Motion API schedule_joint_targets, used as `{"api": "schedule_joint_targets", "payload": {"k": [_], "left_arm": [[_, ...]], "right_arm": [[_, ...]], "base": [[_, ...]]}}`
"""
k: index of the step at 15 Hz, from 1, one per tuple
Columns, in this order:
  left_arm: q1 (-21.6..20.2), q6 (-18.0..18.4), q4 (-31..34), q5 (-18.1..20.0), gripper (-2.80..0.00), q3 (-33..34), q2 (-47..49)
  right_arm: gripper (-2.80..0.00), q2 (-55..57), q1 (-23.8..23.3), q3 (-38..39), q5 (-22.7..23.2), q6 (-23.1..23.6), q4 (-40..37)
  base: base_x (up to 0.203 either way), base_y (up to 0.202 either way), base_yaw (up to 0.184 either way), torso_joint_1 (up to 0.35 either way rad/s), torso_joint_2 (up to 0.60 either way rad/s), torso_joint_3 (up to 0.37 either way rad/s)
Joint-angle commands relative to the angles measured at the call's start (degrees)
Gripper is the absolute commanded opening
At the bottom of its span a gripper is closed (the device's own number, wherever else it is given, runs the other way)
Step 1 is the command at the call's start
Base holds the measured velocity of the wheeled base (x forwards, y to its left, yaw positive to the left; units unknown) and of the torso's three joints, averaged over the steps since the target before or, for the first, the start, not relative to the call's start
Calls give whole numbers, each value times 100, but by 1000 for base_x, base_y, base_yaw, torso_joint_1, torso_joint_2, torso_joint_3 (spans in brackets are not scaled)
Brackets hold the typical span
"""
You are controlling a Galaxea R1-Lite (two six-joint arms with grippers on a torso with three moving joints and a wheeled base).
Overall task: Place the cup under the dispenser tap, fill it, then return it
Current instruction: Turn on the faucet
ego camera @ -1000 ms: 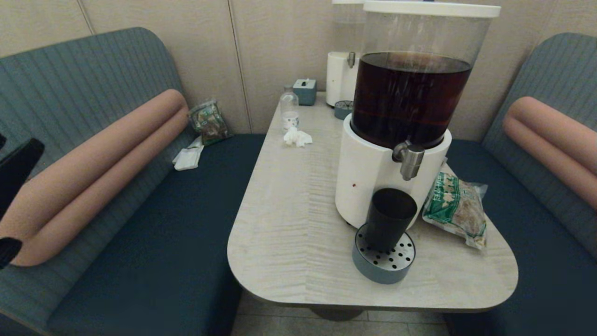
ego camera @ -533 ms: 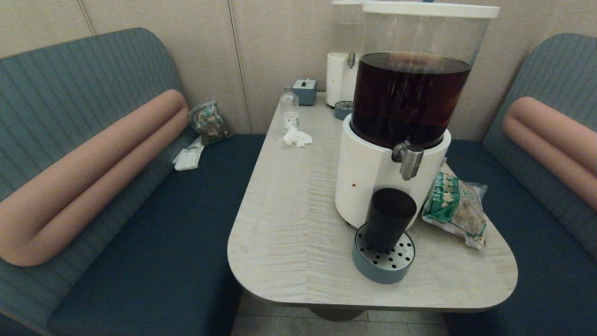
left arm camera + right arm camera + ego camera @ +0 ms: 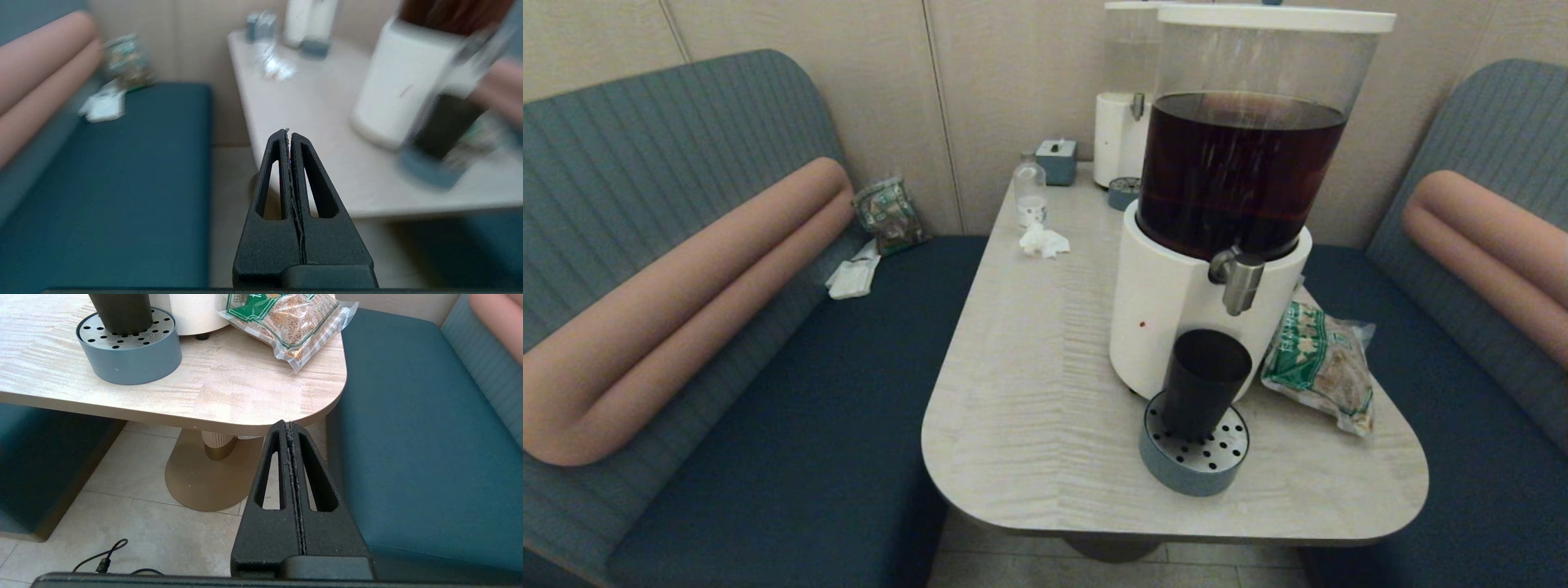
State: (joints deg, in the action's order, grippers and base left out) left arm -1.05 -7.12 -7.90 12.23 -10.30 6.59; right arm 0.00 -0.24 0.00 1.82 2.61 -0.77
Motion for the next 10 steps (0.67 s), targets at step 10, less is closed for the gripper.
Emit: {"api": "schedule_joint_targets", "payload": {"k": [10], "left_arm": [[17, 698, 978, -1132, -280, 958, -652]], "right_arm": [[-280, 9, -2, 0, 9, 9, -2]], "base": [[0, 0, 0, 0, 0, 0]]}}
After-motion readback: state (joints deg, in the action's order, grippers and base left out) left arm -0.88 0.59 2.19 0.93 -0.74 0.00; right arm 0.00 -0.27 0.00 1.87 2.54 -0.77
